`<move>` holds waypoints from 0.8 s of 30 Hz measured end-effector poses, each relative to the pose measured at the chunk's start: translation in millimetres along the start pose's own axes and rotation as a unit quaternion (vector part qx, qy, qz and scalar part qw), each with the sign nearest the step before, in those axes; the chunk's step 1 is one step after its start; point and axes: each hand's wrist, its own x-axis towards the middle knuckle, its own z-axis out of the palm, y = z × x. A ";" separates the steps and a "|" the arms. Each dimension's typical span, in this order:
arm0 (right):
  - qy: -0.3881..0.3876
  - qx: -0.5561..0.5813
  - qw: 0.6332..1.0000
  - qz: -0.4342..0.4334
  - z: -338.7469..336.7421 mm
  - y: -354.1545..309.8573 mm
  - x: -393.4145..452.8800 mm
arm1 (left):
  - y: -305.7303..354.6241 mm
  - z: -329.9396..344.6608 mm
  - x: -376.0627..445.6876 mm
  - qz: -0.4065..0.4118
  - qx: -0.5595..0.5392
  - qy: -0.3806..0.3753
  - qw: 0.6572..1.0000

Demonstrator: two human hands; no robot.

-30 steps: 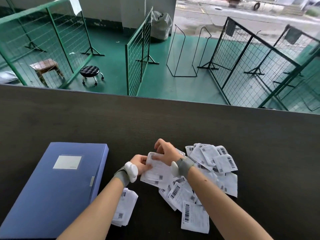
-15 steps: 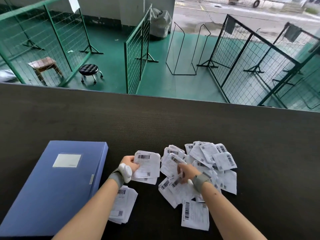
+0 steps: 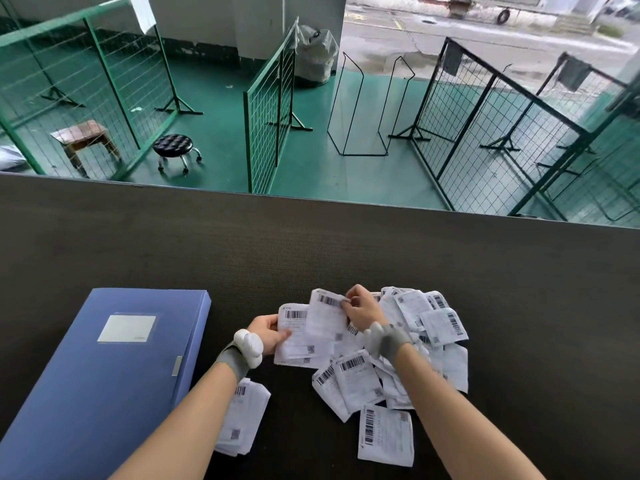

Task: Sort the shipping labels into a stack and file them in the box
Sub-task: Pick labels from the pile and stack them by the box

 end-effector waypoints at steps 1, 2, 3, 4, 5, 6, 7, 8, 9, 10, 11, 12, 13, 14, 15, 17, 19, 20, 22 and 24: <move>0.000 -0.007 1.000 -0.008 10.7 -4.9 -0.9 | 3.8 3.8 -2.0 0.002 -0.026 -0.018 1.000; 0.003 -0.026 1.000 -0.016 21.3 -9.1 -3.2 | 6.2 6.5 -2.7 0.003 -0.050 -0.035 0.998; 0.006 -0.053 0.998 -0.026 29.7 -11.2 -5.2 | 9.5 8.1 -4.6 0.003 -0.062 -0.047 0.997; 0.008 -0.079 0.996 -0.042 36.7 -12.0 -6.6 | 11.0 8.3 -6.1 0.005 -0.072 -0.054 0.996; 0.010 -0.094 0.994 -0.058 41.1 -13.3 -7.8 | 11.8 7.2 -6.9 0.006 -0.065 -0.052 0.996; 0.011 -0.095 0.993 -0.065 43.1 -14.4 -8.8 | 10.9 5.0 -6.1 0.010 -0.053 -0.043 0.998; 0.013 -0.088 0.994 -0.062 42.8 -14.8 -9.5 | 10.0 1.8 -6.5 0.011 -0.030 -0.028 0.999; 0.018 -0.076 0.996 -0.050 41.1 -12.1 -8.2 | 8.0 -1.8 -4.8 0.012 -0.011 -0.012 1.000; 0.019 -0.067 0.997 -0.032 37.3 -7.4 -7.1 | 5.6 -5.5 -4.0 0.008 0.003 0.001 1.000; 0.016 -0.076 0.997 -0.013 31.8 0.9 -5.8 | 2.8 -9.0 -2.8 0.002 0.010 0.012 1.000; 0.001 -0.112 0.994 0.008 25.2 13.1 -3.6 | 0.4 -11.8 -1.8 -0.007 0.014 0.022 1.000; -0.026 -0.165 0.985 0.032 18.8 25.4 -4.1 | -2.9 -14.5 0.2 -0.015 0.016 0.032 0.999; -0.057 -0.216 0.973 0.060 13.0 37.0 -7.6 | -5.0 -15.9 0.3 -0.024 0.014 0.039 0.999; -0.080 -0.249 0.961 0.086 8.5 47.4 -11.7 | -7.7 -16.8 1.7 -0.031 0.011 0.043 0.999; -0.093 -0.263 0.955 0.104 5.5 57.7 -15.2 | -9.6 -16.7 2.1 -0.036 0.010 0.044 0.998; -0.092 -0.299 0.945 0.100 2.7 70.5 -20.4 | -13.2 -14.4 4.0 -0.043 0.013 0.038 0.998; -0.085 -0.342 0.932 0.087 2.8 81.2 -19.8 | -14.6 -10.0 5.6 -0.049 0.023 0.036 0.998; -0.087 -0.337 0.933 0.088 2.8 84.7 -19.6 | -14.6 -7.7 6.6 -0.047 0.026 0.037 0.998; -0.096 -0.320 0.939 0.085 1.1 89.7 -18.1 | -13.8 -3.5 7.1 -0.043 0.031 0.039 0.998; -0.097 -0.338 0.933 0.078 -2.1 93.6 -14.2 | -12.8 -1.4 6.7 -0.044 0.031 0.038 0.998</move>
